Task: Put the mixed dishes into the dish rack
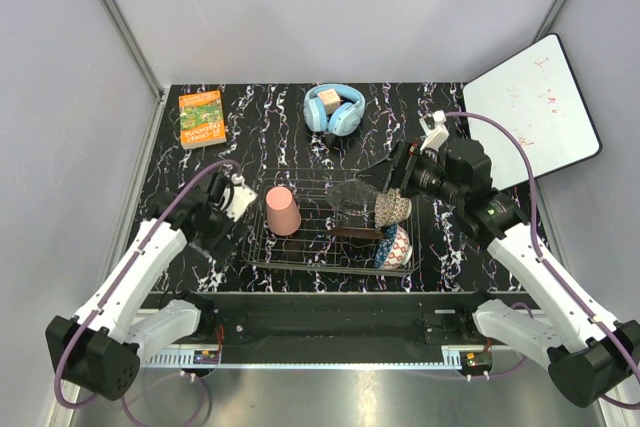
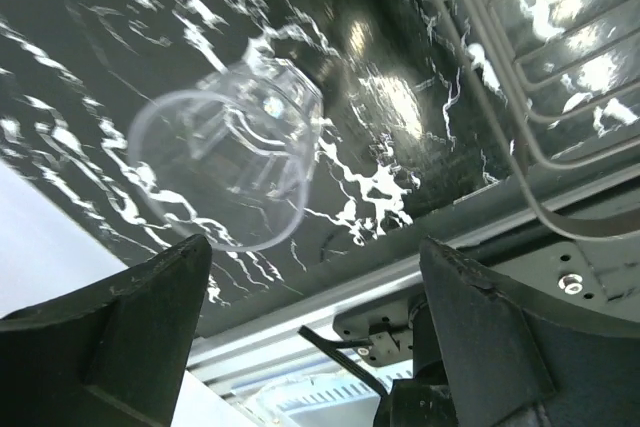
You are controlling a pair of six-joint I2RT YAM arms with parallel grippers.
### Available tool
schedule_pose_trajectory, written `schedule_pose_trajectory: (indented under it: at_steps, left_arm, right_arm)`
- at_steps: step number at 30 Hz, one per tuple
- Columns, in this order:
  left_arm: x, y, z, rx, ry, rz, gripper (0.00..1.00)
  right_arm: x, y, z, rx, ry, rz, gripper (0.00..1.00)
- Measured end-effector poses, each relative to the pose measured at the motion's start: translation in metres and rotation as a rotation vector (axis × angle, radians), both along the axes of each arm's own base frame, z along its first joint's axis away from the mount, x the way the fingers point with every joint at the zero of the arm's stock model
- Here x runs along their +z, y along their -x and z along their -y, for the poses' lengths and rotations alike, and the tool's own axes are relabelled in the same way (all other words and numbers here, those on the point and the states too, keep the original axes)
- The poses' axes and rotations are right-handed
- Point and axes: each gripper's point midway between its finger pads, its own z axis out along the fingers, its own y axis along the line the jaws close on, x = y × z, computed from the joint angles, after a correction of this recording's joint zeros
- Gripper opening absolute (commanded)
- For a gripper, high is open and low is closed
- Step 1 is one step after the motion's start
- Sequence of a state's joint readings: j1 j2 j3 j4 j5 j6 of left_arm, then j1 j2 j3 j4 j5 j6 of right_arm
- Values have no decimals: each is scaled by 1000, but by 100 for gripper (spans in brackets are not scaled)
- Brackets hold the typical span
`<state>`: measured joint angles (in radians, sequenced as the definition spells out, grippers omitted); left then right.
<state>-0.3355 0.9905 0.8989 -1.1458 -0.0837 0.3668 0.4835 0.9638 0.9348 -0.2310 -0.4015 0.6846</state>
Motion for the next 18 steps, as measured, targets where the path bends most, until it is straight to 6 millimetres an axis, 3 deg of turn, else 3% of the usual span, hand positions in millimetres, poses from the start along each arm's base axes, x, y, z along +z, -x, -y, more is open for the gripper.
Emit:
schedule_pose_trajectory:
  at_steps: [10,13,14,18]
  left_arm:
    - [-33,-15,-4,18,-22,26,64]
    - [-45,-20,-7,27,-38,17,51]
    - [-50,-22,-9,27,-46,11,41]
    - [-60,-30,-13,41,-59,6,21]
  right_arm:
    - [5,7,3,0,-11,20,86]
    - [7,8,4,1,-14,25,84]
    - [7,8,4,1,-14,25,84]
    - [7,8,4,1,-14,25,83]
